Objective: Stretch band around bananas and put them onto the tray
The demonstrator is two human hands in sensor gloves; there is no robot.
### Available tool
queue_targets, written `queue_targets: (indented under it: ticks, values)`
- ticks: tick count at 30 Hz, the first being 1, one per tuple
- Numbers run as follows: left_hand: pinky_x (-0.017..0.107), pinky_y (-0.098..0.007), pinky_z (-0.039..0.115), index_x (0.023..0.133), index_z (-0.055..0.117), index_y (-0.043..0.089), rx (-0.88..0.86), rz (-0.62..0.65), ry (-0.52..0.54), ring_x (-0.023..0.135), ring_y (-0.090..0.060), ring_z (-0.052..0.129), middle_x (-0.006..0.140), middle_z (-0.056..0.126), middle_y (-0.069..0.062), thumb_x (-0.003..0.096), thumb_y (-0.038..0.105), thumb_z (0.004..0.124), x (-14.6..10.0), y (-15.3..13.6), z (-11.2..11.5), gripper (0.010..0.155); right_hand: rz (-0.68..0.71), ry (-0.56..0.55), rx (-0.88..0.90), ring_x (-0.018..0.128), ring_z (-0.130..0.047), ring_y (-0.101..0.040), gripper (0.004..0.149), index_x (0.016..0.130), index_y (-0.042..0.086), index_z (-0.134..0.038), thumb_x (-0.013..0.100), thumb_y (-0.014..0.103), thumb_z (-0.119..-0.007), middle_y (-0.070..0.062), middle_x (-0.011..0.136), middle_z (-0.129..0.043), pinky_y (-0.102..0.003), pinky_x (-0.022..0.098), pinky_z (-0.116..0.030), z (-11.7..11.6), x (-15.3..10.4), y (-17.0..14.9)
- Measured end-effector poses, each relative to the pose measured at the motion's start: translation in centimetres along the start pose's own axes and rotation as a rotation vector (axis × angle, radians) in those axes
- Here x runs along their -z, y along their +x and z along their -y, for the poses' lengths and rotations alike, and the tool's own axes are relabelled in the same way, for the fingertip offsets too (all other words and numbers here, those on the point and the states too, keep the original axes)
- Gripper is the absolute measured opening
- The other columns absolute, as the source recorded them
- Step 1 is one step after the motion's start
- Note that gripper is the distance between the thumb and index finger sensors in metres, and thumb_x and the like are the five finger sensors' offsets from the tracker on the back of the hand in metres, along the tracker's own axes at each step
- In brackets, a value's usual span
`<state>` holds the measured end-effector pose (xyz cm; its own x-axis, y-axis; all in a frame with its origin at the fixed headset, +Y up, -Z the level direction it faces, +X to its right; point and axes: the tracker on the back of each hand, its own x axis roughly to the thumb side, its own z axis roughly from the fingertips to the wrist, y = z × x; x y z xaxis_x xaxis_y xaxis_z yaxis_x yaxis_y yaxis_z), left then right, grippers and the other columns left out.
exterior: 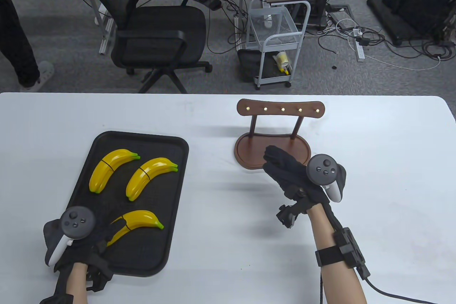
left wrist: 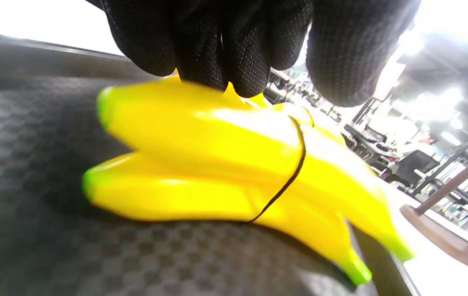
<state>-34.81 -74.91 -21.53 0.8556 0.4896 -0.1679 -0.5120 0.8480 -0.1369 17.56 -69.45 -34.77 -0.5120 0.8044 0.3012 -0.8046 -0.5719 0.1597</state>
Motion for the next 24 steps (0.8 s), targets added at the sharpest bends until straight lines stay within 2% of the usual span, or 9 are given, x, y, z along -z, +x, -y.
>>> queue_targets:
  ticks: [6,15,24]
  values:
    - [0.079,-0.058,0.058,0.114,0.050,0.026,-0.023,0.066,0.067,0.108,-0.036,0.072,0.121,0.063,-0.003,0.0577,0.050,0.074,0.4,2.1,-2.1,0.066,0.005,0.002,-0.070,0.092,-0.075,-0.046,0.065,0.109,0.009,-0.056,0.058,0.046,-0.072,-0.019,0.107,-0.069,-0.058,0.060,-0.070,0.6,-0.2,0.3]
    - [0.079,-0.059,0.058,0.114,0.050,0.025,-0.041,0.216,0.163,0.109,-0.037,0.071,0.121,0.062,-0.005,0.0588,0.051,0.072,1.6,7.9,-4.9,0.065,0.003,-0.001,-0.153,0.093,-0.074,-0.047,0.066,0.110,0.009,-0.055,0.058,0.046,-0.071,-0.020,0.108,-0.067,-0.059,0.061,-0.069,1.0,-1.1,0.8]
    - [0.078,-0.060,0.057,0.115,0.050,0.023,-0.032,0.323,0.221,0.109,-0.039,0.070,0.122,0.062,-0.006,0.0600,0.053,0.069,3.2,13.5,-4.7,0.065,0.003,-0.037,-0.357,0.097,-0.068,-0.049,0.068,0.111,0.008,-0.053,0.059,0.048,-0.069,-0.022,0.111,-0.063,-0.063,0.063,-0.064,0.4,-1.8,2.0]
